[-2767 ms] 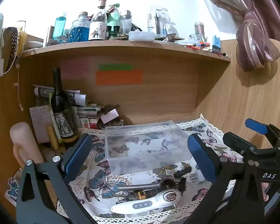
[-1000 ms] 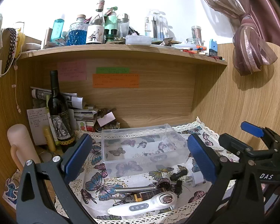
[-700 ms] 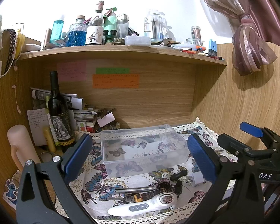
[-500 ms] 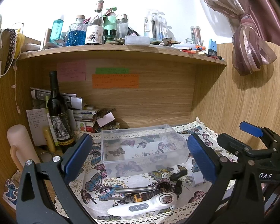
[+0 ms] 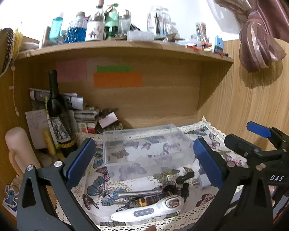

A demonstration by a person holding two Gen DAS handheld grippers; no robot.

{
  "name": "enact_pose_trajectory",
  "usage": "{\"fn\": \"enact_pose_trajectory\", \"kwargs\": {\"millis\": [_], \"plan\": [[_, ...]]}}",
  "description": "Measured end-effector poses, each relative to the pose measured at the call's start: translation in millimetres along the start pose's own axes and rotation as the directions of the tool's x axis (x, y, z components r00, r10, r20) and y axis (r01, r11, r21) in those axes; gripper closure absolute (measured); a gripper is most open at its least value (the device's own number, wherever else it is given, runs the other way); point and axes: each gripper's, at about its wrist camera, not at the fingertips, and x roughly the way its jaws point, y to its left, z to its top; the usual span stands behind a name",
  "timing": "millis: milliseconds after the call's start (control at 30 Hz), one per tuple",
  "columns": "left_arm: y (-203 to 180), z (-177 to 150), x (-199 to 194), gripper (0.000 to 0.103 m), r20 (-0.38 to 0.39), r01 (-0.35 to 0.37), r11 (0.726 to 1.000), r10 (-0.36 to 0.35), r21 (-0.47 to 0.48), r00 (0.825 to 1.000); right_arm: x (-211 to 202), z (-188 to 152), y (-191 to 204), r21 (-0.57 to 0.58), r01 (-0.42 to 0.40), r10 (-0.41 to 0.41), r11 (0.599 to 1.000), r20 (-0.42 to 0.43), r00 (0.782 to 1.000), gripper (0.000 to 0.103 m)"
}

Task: Organize rigid objects
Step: 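Grasp the white plug cube with the right tool while the left tool grasps the white facial device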

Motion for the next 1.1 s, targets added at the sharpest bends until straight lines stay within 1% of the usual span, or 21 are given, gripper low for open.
{"fn": "enact_pose_trajectory", "kwargs": {"millis": [133,167,200,233,300,367,400,467,533,633,800,900,967,1000,1067,1100], "plan": [[9.0,-8.0,10.6,0.0,-0.039,0.001,1.0,-0.002,-0.02,0.999,6.5,-4.3,-1.3,0.0,-0.009,0.009,1.0,-0.023,1.0,0.0],[11.8,-11.2,13.7,0.002,-0.053,0.002,1.0,-0.003,-0.023,0.999,8.5,-6.0,-2.2,0.0,-0.008,0.008,1.0,-0.03,1.0,0.002],[13.8,-13.3,16.3,0.009,-0.066,0.001,1.0,-0.003,-0.024,0.998,10.6,-8.4,-2.6,-0.002,-0.004,0.004,1.0,-0.038,0.999,0.003],[16.0,-16.3,20.6,0.017,-0.089,-0.003,1.0,0.001,-0.022,0.996,12.9,-10.0,-4.0,-0.004,-0.001,0.001,1.0,-0.046,0.999,0.007],[19.8,-24.0,29.9,0.021,-0.14,-0.004,1.0,0.002,-0.017,0.99,19.6,-16.1,-7.6,-0.002,0.0,0.0,1.0,-0.08,0.997,0.014],[23.7,-32.9,36.1,0.024,-0.175,-0.004,1.0,0.0,-0.019,0.985,26.7,-22.4,-13.2,0.008,-0.003,0.004,1.0,-0.12,0.993,0.02],[25.4,-38.5,39.6,0.026,-0.196,-0.008,1.0,0.005,-0.015,0.981,29.5,-25.8,-15.3,0.012,0.0,0.002,1.0,-0.136,0.991,0.022],[27.8,-49.6,45.3,0.03,-0.231,-0.007,1.0,0.004,-0.011,0.973,36.8,-34.9,-20.5,0.02,0.004,-0.001,1.0,-0.179,0.984,0.029],[29.1,-60.7,51.7,0.031,-0.278,0.007,1.0,-0.01,-0.014,0.96,42.7,-43.2,-25.4,0.028,0.006,0.0,1.0,-0.219,0.976,0.032],[24.9,-77.9,60.1,0.031,-0.344,0.053,0.998,-0.056,-0.017,0.937,51.5,-57.8,-33.7,0.042,0.014,-0.001,0.999,-0.279,0.96,0.033],[5.9,-100.9,65.0,0.031,-0.4,0.13,0.991,-0.104,0.038,0.911,60.6,-73.4,-37.9,0.052,0.011,0.008,0.999,-0.349,0.937,0.033],[-3.7,-107.6,68.6,0.031,-0.425,0.167,0.983,-0.123,0.069,0.897,66.7,-81.6,-38.6,0.056,0.01,0.013,0.998,-0.379,0.925,0.033],[-9.5,-112.1,73.8,0.031,-0.447,0.19,0.978,-0.133,0.084,0.885,71.8,-86.4,-39.4,0.06,0.009,0.016,0.998,-0.397,0.918,0.033],[-11.1,-113.7,75.9,0.031,-0.452,0.202,0.976,-0.144,0.083,0.88,74.3,-88.2,-39.6,0.061,0.01,0.015,0.998,-0.405,0.914,0.033],[-13.0,-115.8,80.5,0.031,-0.467,0.237,0.969,-0.181,0.063,0.865,80.5,-92.0,-41.4,0.065,0.012,0.017,0.998,-0.422,0.906,0.037],[-14.3,-117.2,84.8,0.031,-0.481,0.245,0.968,-0.187,0.06,0.856,83.1,-93.8,-42.0,0.067,0.01,0.02,0.998,-0.429,0.903,0.038]]}}
